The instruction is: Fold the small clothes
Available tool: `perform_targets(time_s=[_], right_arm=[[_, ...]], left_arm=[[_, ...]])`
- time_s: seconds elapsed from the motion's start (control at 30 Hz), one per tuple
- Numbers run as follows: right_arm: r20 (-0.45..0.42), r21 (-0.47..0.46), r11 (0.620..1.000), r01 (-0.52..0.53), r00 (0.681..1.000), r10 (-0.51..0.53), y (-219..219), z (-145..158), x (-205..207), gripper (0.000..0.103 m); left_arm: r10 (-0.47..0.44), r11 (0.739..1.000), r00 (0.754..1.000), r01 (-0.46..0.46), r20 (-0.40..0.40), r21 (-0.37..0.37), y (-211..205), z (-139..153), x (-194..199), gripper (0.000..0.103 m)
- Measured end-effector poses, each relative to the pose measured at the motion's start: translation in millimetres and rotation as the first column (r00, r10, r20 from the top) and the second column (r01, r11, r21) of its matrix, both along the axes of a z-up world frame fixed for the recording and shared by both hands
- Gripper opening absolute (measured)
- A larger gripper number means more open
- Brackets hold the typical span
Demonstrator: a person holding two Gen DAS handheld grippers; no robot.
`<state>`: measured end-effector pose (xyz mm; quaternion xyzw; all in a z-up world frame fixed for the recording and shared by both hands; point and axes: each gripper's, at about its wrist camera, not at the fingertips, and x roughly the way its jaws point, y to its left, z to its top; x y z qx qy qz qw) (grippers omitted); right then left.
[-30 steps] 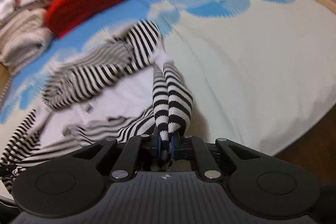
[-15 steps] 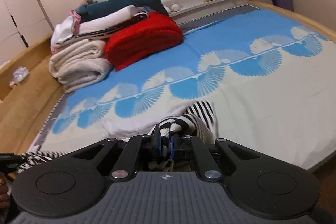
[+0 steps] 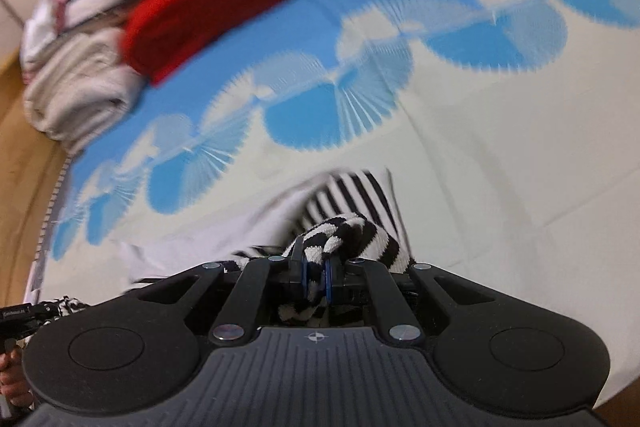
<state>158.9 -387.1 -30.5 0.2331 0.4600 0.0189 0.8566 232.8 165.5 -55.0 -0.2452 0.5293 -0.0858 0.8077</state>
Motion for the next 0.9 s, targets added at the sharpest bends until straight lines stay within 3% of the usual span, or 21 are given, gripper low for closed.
perform_targets(time_s=[0.07, 0.13, 0.27, 0.33, 0.4, 0.47, 0.57, 0.67, 0.8, 0.9], right_arm=[[-0.069, -0.034, 0.999, 0.019, 0.997, -0.022, 1.7, -19.2, 8.3, 0.008], [-0.054, 0.052, 0.993, 0.109, 0.993, -0.107, -7.5, -22.6, 15.7, 0.011], [-0.041, 0.093, 0.983, 0.157, 0.987, -0.154, -10.8, -25.2, 25.3, 0.015], [-0.024, 0.123, 0.978, 0.167, 0.986, -0.165, -13.4, -21.5, 24.1, 0.016], [0.003, 0.142, 0.976, 0.165, 0.986, -0.167, -16.8, -13.5, 18.4, 0.023], [0.034, 0.113, 0.978, 0.175, 0.983, -0.18, -21.1, -5.1, 15.9, 0.036], [0.041, 0.124, 0.97, 0.207, 0.976, -0.213, -32.0, 0.3, 6.8, 0.04], [0.057, 0.113, 0.98, 0.162, 0.984, -0.17, -28.6, 3.3, 1.5, 0.04], [0.017, 0.06, 0.998, -0.014, 1.0, 0.013, -3.2, -4.0, 0.1, 0.041], [-0.01, -0.023, 0.986, -0.164, 0.986, 0.164, 25.5, -13.2, 0.5, 0.044]], left_arm=[[0.008, 0.999, 1.0, -0.008, 0.011, -0.044, -2.4, 1.1, 6.6, 0.016], [-0.01, 0.999, 0.999, 0.012, 0.045, -0.037, -6.2, 7.0, 9.7, 0.034], [0.02, 0.996, 0.996, -0.012, 0.091, -0.089, 2.2, 15.9, 5.5, 0.037], [0.055, 0.992, 0.992, -0.041, 0.116, -0.123, 10.8, 25.2, -1.1, 0.043], [0.076, 0.989, 0.987, -0.056, 0.145, -0.138, 15.8, 35.4, -7.0, 0.047], [0.059, 0.991, 0.984, -0.038, 0.166, -0.128, 19.0, 43.2, -13.6, 0.049], [-0.034, 0.998, 0.986, 0.042, 0.165, -0.046, 10.7, 46.6, -18.9, 0.057], [-0.169, 0.984, 0.975, 0.159, 0.145, 0.074, -7.8, 43.8, -23.4, 0.064], [-0.309, 0.942, 0.942, 0.284, 0.131, 0.18, -36.2, 33.1, -29.2, 0.074], [-0.384, 0.906, 0.913, 0.343, 0.139, 0.249, -57.8, 23.7, -32.3, 0.08]])
